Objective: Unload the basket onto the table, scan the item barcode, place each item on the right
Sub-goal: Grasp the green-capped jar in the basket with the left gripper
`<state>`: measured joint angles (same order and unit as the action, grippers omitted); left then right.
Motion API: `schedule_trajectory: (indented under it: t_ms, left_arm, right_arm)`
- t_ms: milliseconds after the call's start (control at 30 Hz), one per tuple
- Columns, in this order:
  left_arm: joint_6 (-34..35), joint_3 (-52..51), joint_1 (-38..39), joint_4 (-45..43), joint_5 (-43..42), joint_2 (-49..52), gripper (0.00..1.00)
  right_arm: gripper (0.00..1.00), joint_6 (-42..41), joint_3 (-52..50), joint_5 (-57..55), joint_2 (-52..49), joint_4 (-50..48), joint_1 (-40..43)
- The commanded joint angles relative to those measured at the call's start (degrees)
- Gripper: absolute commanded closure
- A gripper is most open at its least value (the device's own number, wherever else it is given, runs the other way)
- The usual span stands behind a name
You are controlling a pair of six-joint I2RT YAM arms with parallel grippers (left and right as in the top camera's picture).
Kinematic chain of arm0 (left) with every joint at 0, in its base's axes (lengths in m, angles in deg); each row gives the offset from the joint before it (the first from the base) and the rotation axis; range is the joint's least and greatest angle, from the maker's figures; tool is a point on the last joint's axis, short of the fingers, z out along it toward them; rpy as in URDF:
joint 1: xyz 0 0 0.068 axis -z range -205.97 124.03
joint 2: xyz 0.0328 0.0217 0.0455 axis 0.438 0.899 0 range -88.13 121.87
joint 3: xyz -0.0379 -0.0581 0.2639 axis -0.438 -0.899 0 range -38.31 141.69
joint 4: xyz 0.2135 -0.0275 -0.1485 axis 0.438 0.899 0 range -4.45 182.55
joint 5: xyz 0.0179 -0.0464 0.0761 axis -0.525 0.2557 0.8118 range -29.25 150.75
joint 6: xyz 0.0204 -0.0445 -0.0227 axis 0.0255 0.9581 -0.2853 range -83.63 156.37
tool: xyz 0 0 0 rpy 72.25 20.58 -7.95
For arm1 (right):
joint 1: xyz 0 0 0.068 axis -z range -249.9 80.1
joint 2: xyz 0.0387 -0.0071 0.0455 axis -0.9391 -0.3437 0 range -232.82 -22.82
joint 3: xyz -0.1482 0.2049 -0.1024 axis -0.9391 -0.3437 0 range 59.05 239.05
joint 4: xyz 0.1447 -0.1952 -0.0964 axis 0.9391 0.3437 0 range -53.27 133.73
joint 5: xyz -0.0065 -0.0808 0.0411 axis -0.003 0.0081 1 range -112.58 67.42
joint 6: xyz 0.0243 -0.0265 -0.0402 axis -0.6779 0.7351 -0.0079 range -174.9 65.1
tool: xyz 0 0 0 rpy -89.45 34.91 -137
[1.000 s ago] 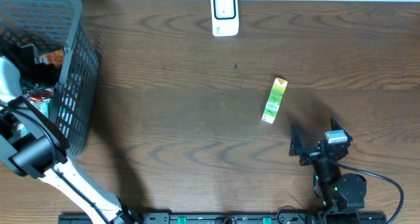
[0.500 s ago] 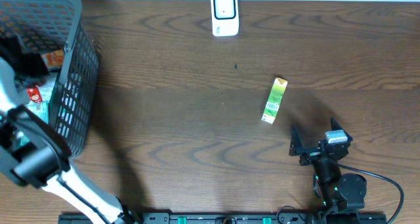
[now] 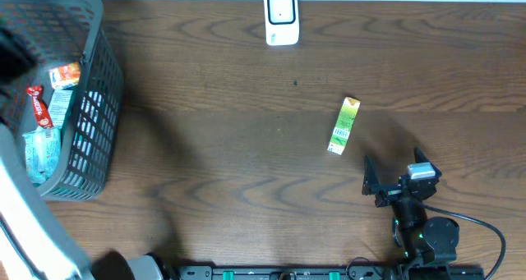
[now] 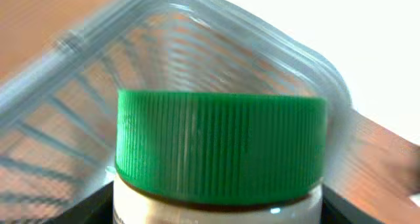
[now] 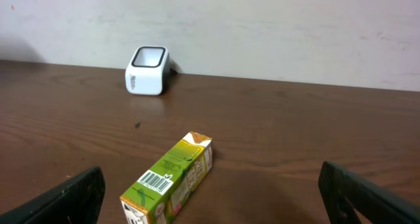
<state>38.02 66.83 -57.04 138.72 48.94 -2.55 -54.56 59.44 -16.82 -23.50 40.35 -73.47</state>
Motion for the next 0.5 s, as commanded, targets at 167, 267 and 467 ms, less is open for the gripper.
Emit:
schedule_trajectory:
  t_ms: [167,267,467]
  left_arm:
    - [4.3,-0.9,21.5,11.5,-2.5,-7.1,0.32]
    - [6.6,-4.3,29.3,11.0,-2.2,-6.8,0.32]
    - [10.3,-14.8,42.6,4.8,2.2,-4.5,0.32]
  right_arm:
    - [0.01,-0.9,-0.1,0.1,0.3,0.2,-0.3]
    - [0.01,-0.9,-0.1,0.1,0.3,0.2,-0.3]
    - [0.01,-0.9,-0.1,0.1,0.2,0.2,-0.3]
